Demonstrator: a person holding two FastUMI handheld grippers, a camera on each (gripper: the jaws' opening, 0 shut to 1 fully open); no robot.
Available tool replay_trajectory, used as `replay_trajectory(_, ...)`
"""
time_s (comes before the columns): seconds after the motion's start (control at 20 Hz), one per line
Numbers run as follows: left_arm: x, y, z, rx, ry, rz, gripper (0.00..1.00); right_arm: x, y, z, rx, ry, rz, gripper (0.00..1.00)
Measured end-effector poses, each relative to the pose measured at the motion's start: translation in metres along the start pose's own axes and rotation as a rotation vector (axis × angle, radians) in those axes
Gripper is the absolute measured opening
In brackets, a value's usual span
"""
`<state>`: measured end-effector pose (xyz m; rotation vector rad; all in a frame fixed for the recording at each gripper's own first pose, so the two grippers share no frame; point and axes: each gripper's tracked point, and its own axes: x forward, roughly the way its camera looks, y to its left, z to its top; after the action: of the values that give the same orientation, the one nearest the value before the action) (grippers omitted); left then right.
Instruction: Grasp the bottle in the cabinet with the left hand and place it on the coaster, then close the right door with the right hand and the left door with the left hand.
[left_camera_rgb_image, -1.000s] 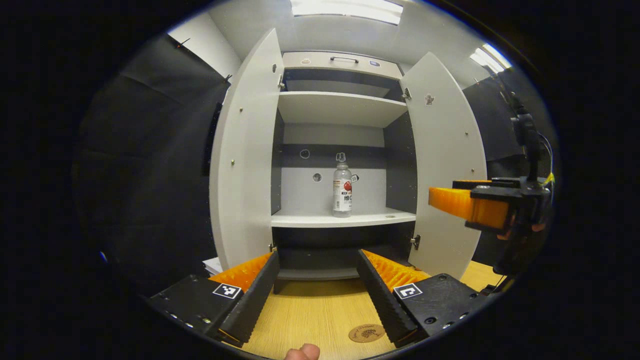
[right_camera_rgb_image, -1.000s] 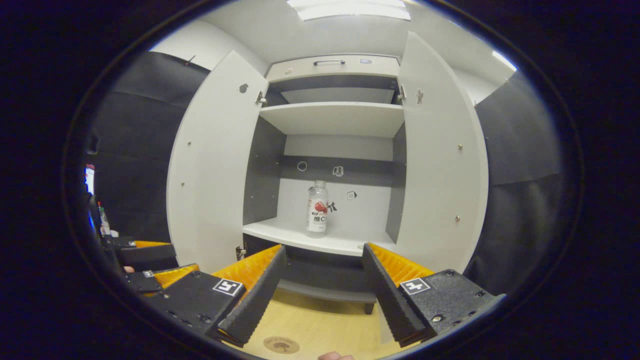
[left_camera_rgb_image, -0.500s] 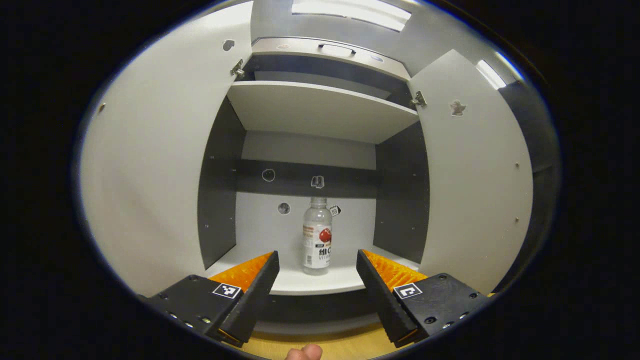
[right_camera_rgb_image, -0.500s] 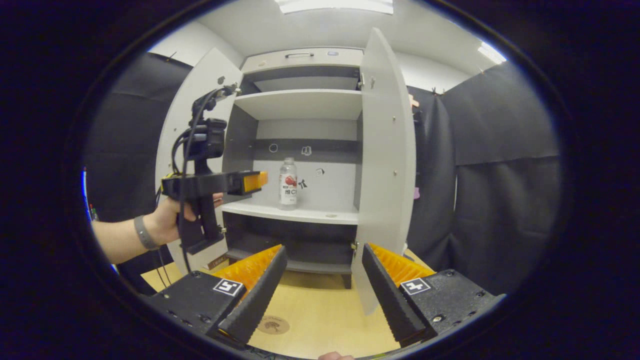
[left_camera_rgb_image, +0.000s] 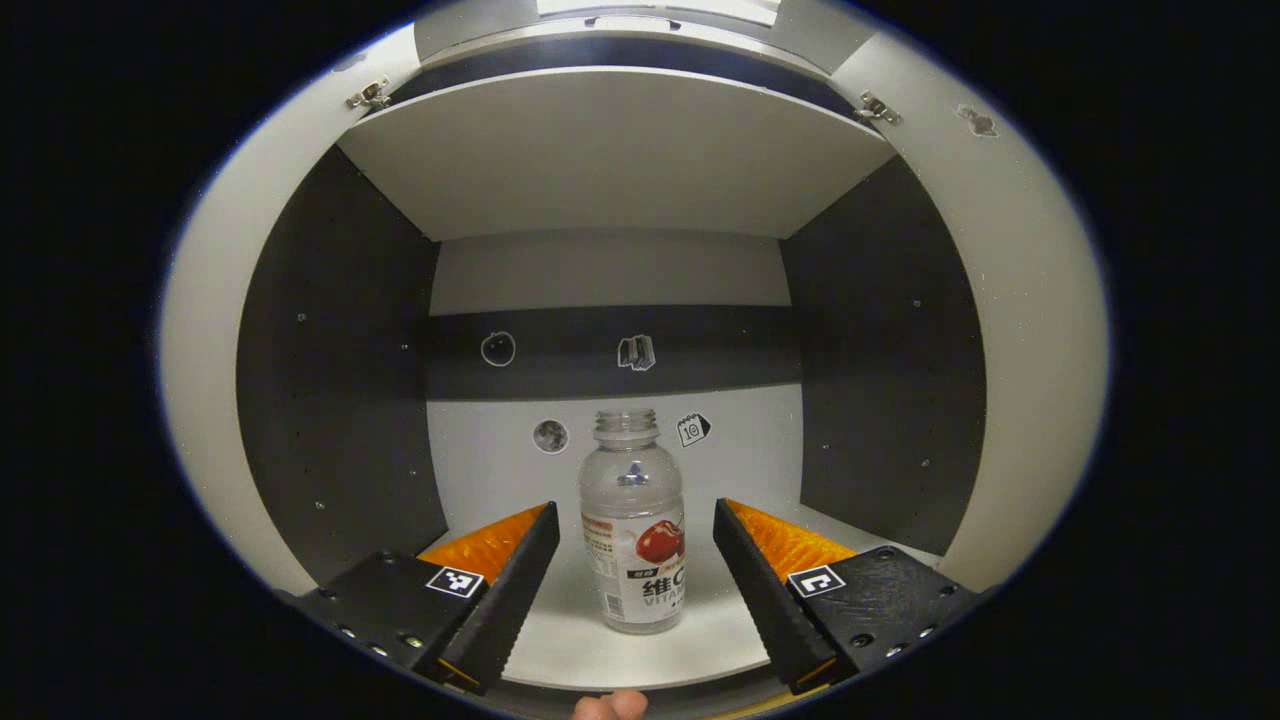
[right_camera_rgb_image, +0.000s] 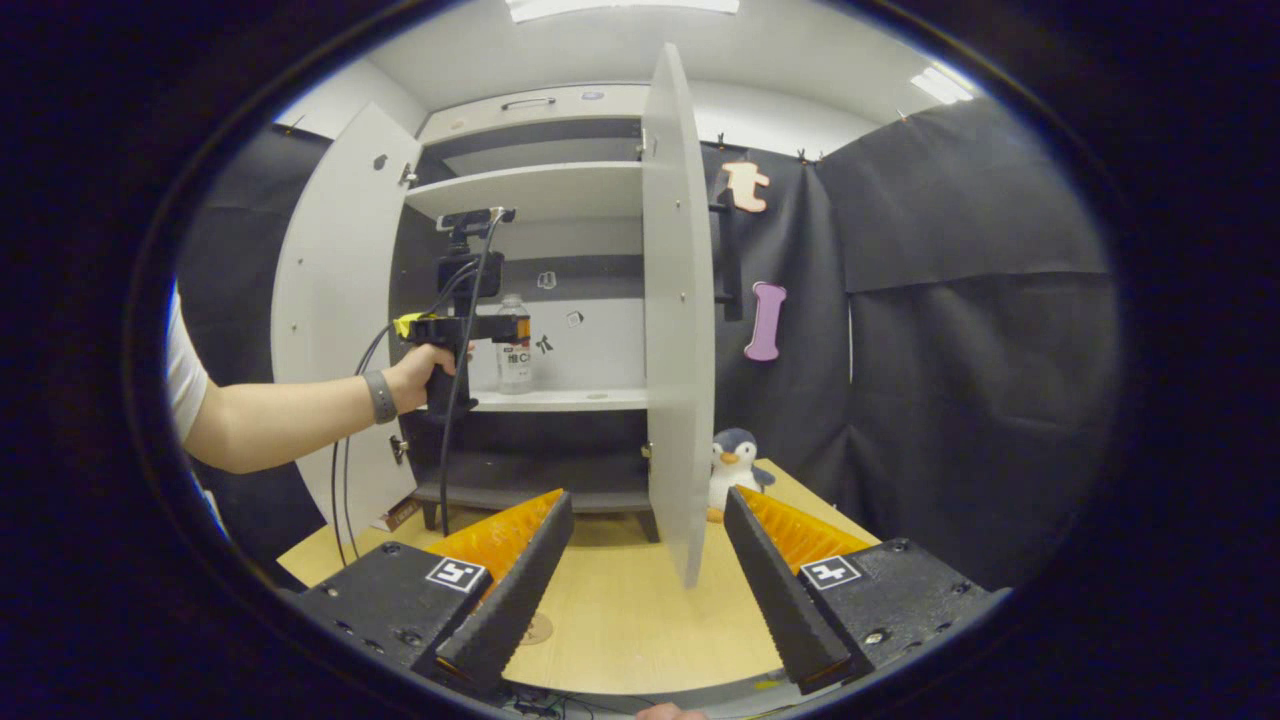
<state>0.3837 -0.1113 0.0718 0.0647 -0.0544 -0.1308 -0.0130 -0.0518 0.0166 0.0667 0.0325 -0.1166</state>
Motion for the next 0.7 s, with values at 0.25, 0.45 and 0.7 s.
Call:
replay_trajectory(0.25, 0.030, 0.009, -0.008, -0.007, 0.022, 0.034, 0.95, 0.003, -0.022, 0.000, 0.005, 0.007, -0.050, 0.99)
replay_trajectory(0.45, 0.040, 0.012, -0.009, -0.018, 0.032, 0.045, 0.86, 0.005, -0.030, 0.002, 0.005, -0.003, -0.063, 0.99)
replay_trajectory(0.7, 0.023, 0.011, 0.015, -0.022, -0.013, 0.022, 0.77, 0.006, -0.030, 0.002, 0.008, -0.009, -0.054, 0.99)
